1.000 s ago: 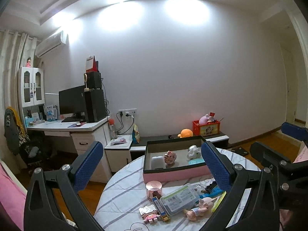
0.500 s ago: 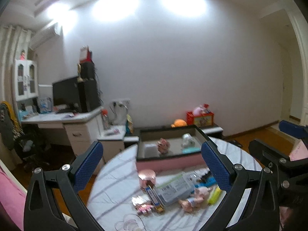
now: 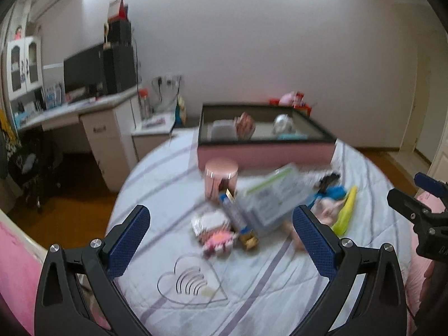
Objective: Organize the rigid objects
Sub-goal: 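Lower the left gripper to the pig doll while the right approaches the yellow highlighter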
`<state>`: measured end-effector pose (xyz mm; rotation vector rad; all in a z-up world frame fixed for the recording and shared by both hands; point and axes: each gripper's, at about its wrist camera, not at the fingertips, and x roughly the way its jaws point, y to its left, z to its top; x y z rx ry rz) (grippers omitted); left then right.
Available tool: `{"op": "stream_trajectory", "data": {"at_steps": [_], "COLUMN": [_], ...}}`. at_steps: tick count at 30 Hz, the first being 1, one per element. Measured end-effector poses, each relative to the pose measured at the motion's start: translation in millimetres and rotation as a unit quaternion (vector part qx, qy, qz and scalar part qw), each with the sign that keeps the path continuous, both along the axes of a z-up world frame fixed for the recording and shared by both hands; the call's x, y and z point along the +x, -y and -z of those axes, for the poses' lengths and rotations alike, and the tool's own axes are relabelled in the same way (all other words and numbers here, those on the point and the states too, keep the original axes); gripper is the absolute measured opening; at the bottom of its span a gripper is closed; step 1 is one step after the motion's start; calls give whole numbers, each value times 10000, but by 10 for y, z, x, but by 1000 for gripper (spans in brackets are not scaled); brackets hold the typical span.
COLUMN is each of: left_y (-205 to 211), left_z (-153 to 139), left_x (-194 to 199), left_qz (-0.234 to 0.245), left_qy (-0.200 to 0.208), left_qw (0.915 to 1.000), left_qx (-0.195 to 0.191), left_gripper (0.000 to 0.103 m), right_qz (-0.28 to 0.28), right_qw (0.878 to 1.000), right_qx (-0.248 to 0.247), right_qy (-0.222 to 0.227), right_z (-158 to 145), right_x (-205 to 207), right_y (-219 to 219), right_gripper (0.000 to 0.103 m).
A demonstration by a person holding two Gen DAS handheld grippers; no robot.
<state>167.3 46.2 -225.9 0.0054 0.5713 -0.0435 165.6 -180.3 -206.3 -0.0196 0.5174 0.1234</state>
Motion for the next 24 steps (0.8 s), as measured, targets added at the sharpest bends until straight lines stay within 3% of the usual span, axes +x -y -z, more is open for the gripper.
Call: {"op": "stream_trajectory", "data": {"at_steps": [11, 24], "left_y": [-20, 325], "left_z": [185, 279], "left_x": [173, 224], "left_qz": [119, 576], "left_qy": [-338, -540], "left_qw": [9993, 9968], "left_qx": [-63, 123], "left_gripper": [103, 103], "right_qz": [75, 135], "right_qw": [9956, 9868], "right_qx": [-149, 142], "right_qy": [-925, -1606], "right_z": [601, 632], "right_x": [343, 806], "right_y": [-79, -11], "right_gripper": [103, 103]}}
